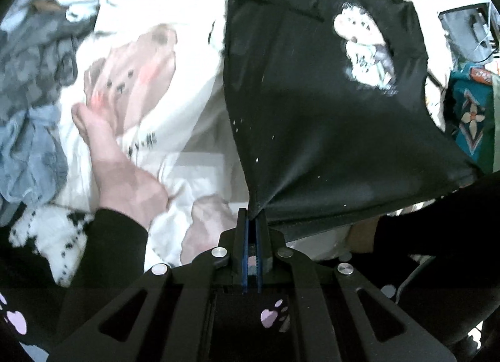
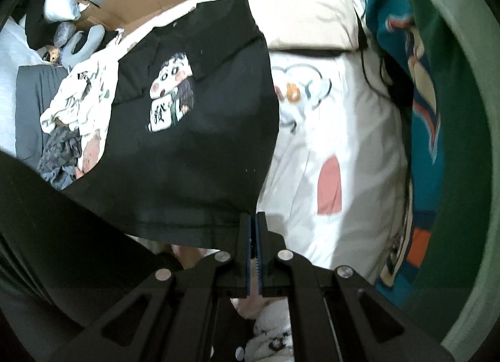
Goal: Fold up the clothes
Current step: 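Lift the hem with both grippers and carry it over toward the collar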
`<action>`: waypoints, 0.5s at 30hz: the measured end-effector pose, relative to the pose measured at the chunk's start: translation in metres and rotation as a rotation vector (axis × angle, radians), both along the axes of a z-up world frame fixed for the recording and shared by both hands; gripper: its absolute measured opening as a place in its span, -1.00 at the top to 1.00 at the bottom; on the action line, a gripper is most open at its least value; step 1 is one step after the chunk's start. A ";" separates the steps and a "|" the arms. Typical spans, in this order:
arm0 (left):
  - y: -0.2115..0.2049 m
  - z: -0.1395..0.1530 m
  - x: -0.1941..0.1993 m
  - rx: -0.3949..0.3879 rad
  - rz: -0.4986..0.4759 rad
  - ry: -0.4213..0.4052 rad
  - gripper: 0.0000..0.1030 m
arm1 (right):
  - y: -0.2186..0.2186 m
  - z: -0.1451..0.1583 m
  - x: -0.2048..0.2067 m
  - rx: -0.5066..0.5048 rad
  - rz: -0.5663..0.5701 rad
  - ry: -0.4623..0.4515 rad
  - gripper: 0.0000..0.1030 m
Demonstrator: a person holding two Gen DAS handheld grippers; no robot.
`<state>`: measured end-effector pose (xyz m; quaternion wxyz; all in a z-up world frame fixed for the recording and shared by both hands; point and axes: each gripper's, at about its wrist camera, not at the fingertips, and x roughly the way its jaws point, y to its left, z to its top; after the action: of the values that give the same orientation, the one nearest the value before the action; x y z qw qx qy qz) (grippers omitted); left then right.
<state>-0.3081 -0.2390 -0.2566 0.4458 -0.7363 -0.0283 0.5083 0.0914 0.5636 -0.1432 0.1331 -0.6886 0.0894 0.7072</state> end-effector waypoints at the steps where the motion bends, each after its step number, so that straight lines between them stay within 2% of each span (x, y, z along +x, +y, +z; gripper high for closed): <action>1: -0.001 0.004 -0.005 0.009 0.010 0.006 0.95 | -0.001 0.004 -0.006 0.002 0.003 0.008 0.96; 9: -0.011 0.034 -0.045 0.093 0.109 0.019 0.95 | -0.016 0.045 -0.044 0.018 0.050 0.066 0.96; 15: -0.007 0.054 -0.075 0.111 0.132 0.037 0.95 | -0.026 0.068 -0.077 0.020 0.098 0.102 0.96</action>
<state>-0.3829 -0.2464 -0.2029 0.4519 -0.6973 -0.0967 0.5479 0.0148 0.5380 -0.0755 0.1006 -0.6538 0.0552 0.7480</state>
